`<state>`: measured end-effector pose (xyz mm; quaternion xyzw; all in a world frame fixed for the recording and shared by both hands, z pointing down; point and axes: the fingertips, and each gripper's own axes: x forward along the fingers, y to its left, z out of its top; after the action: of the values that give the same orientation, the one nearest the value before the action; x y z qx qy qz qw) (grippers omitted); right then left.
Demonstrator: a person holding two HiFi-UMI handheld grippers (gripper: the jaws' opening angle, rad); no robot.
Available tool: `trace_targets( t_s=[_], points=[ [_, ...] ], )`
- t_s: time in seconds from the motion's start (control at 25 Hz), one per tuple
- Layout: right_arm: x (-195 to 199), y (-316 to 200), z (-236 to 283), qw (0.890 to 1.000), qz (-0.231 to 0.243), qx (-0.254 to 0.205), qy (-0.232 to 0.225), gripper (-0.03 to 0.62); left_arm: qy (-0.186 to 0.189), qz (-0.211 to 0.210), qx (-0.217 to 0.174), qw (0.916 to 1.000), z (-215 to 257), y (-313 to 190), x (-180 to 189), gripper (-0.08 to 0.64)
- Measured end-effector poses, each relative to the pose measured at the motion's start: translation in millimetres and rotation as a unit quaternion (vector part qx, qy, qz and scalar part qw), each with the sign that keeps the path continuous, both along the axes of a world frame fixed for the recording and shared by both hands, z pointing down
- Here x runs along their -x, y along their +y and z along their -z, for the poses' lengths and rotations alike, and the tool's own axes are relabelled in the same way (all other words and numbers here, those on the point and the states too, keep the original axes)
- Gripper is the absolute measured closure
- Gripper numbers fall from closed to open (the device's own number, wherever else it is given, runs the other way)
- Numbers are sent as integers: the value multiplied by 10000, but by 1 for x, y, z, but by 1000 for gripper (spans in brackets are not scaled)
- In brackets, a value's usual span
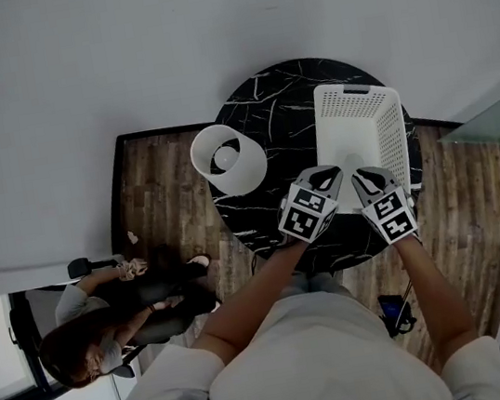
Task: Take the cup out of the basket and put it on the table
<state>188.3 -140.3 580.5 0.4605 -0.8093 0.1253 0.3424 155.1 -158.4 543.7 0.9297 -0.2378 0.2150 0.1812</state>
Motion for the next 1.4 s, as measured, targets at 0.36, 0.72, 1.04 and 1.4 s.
trace_targets(
  t_s=[0.36, 0.72, 1.04, 1.4],
  points=[
    [-7, -12, -44, 9977, 226, 528, 363, 546, -174, 5, 170, 9997, -19, -13, -3, 555],
    [-8, -23, -80, 9910, 510, 1059, 640, 545, -254, -25, 281, 9993, -35, -16, -11, 555],
    [-19, -32, -107, 9821, 730, 1385, 1046, 545, -358, 26, 432, 9984, -48, -21, -5, 554],
    [-17, -34, -127, 9743, 933, 1641, 1226, 545, -350, 95, 510, 9980, -54, -28, -2, 555]
  ],
)
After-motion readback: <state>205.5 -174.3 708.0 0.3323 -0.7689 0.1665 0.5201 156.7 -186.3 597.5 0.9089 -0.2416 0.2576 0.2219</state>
